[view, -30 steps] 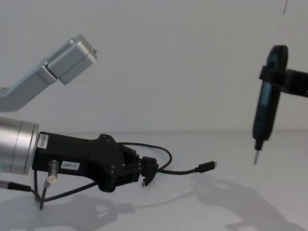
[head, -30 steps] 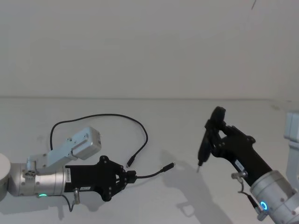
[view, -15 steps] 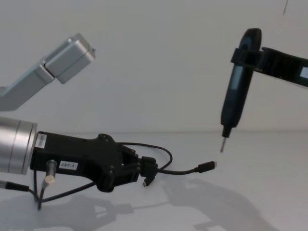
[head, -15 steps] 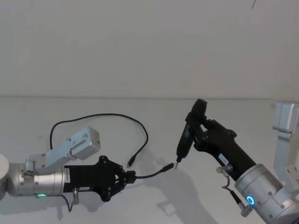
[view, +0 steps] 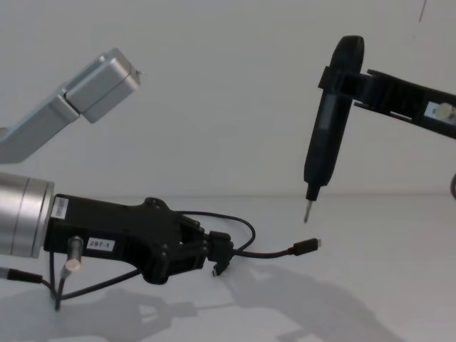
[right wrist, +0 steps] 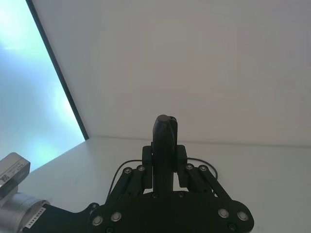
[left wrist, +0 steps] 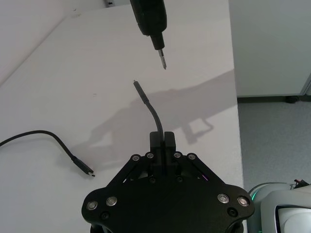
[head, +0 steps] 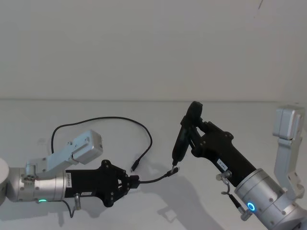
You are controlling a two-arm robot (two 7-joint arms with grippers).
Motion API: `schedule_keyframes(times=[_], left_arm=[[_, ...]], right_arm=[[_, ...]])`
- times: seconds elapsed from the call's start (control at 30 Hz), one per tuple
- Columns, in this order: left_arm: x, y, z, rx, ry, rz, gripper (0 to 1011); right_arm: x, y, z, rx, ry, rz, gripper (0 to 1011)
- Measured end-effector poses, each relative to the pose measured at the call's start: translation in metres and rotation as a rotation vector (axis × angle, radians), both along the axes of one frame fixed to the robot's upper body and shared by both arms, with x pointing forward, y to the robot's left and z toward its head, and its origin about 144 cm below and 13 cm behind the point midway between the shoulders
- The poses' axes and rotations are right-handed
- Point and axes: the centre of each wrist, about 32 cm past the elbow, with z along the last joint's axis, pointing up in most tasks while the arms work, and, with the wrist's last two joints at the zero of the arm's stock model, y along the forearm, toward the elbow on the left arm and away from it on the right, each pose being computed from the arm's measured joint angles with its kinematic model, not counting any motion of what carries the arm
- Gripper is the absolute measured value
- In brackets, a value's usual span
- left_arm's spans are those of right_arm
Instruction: Pick up the data cable with the one hand.
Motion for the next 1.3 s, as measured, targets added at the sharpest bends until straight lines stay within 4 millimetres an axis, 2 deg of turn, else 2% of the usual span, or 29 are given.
schedule_keyframes(times=[0.6,1.3], left_arm=[[0.0,0.0,0.0,0.0,0.0,0.0,40],[0.0,0.0,0.0,0.0,0.0,0.0,40]], right_arm=[[0.026,-0.006,-0.023,-0.027,-0.06,-0.005,279],[0.039,-0.017,-0.047,-0.077,-0.082,-0.024,279]])
